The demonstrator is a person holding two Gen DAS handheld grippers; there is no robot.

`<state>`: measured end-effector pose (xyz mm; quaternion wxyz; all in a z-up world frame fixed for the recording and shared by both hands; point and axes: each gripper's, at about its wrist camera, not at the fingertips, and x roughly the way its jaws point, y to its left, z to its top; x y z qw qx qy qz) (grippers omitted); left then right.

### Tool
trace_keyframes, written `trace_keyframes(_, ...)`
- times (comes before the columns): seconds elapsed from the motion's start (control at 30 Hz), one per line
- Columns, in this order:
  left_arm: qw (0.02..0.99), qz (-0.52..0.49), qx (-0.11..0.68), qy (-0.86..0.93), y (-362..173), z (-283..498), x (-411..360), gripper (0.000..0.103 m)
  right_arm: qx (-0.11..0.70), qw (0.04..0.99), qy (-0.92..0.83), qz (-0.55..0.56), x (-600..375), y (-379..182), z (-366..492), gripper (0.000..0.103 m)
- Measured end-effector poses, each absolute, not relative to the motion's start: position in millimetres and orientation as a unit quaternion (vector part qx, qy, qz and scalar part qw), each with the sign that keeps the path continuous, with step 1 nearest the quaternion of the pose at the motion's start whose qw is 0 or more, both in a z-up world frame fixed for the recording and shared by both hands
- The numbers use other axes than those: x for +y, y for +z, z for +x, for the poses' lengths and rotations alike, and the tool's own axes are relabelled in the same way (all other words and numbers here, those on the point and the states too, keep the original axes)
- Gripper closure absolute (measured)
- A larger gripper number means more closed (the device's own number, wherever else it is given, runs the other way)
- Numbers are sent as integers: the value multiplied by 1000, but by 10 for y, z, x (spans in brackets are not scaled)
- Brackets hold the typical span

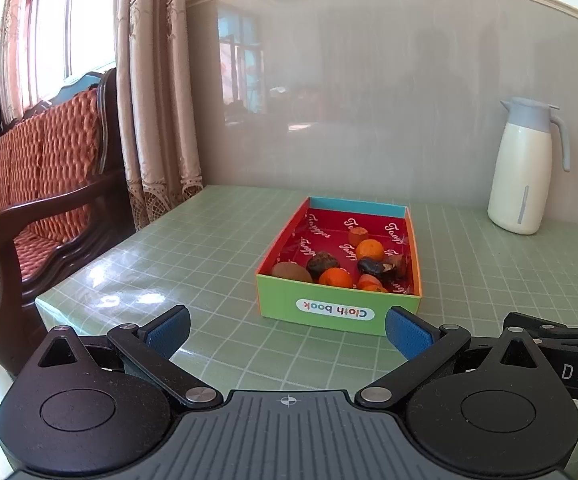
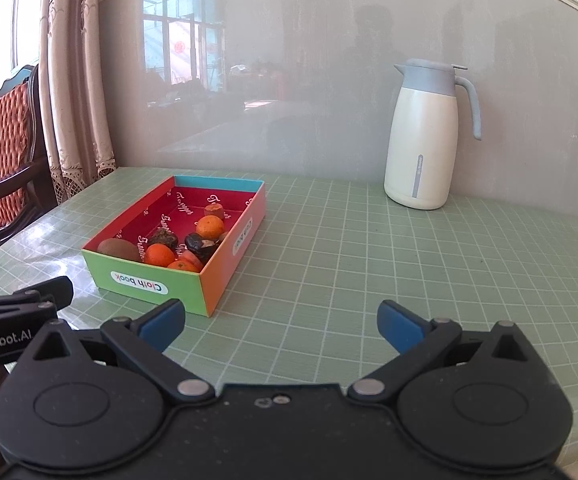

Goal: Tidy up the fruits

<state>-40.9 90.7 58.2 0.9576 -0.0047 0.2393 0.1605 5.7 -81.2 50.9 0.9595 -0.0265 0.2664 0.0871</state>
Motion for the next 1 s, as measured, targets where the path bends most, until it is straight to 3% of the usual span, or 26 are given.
trace_keyframes(1.0,957,-6,243,159,563,-389,905,0,268,959,89,-22,-828,489,58,0)
